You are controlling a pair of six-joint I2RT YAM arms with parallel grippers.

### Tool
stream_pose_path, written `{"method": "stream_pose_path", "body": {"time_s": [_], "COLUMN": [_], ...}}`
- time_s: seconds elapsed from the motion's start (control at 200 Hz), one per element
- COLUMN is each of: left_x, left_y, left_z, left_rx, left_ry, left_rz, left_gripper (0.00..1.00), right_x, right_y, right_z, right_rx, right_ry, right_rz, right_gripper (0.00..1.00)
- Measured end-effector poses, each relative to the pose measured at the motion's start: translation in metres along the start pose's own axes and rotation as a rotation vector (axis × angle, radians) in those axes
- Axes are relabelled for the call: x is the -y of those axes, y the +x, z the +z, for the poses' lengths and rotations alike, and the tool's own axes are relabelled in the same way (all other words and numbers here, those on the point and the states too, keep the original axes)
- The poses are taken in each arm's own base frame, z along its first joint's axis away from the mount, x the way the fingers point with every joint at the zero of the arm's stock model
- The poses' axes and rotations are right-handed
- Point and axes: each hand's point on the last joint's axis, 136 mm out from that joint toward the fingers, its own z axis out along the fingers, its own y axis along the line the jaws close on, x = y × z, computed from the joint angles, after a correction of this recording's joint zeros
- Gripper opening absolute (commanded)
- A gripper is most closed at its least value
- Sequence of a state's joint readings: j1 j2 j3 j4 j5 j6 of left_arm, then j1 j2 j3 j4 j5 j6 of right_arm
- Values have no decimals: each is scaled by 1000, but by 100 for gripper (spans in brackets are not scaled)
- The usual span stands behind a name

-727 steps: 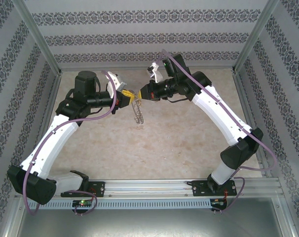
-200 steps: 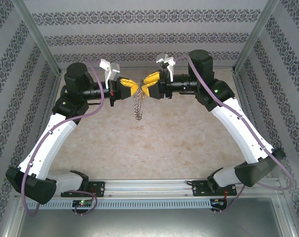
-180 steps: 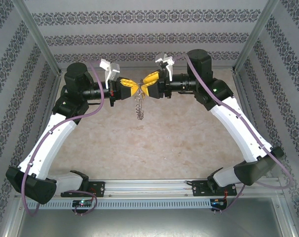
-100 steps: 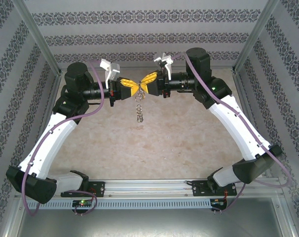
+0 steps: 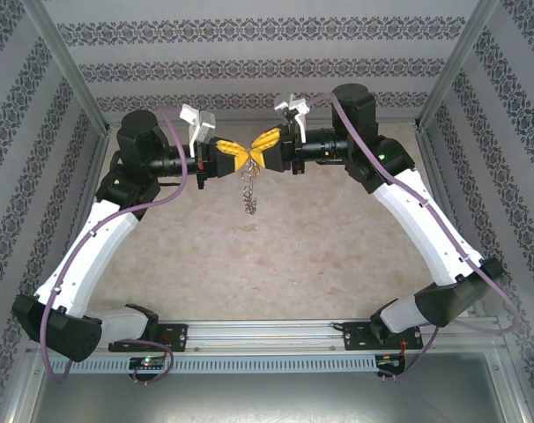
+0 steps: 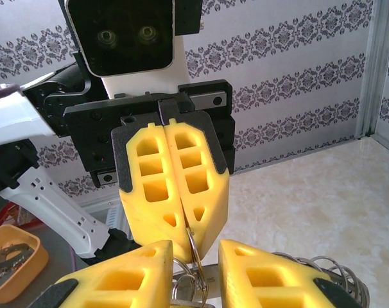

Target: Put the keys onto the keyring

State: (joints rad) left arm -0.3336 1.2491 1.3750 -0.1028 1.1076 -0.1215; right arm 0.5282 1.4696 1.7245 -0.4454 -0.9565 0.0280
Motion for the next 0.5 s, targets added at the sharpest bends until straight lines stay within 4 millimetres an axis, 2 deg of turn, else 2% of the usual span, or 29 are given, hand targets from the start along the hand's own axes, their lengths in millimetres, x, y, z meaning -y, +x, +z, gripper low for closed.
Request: {"method": "stream_pose_path", "body": {"time_s": [0.19, 0.45, 0.5], "left_x": [2, 1, 1], "left_y": [-3, -5, -5], "left_z": [0, -1, 0], "left_rx": [10, 14, 14], "left_ry": [9, 6, 7], "left_rz": [6, 2, 0], "left_gripper": [0, 0, 0], "right_x": [0, -1, -1], "right_y": [1, 1, 1], "right_z": [0, 0, 0], "right_rx": [-4, -4, -5], "right_ry": [0, -7, -8], "right_rz": [4, -7, -8], "right_gripper": [26, 0, 0]}}
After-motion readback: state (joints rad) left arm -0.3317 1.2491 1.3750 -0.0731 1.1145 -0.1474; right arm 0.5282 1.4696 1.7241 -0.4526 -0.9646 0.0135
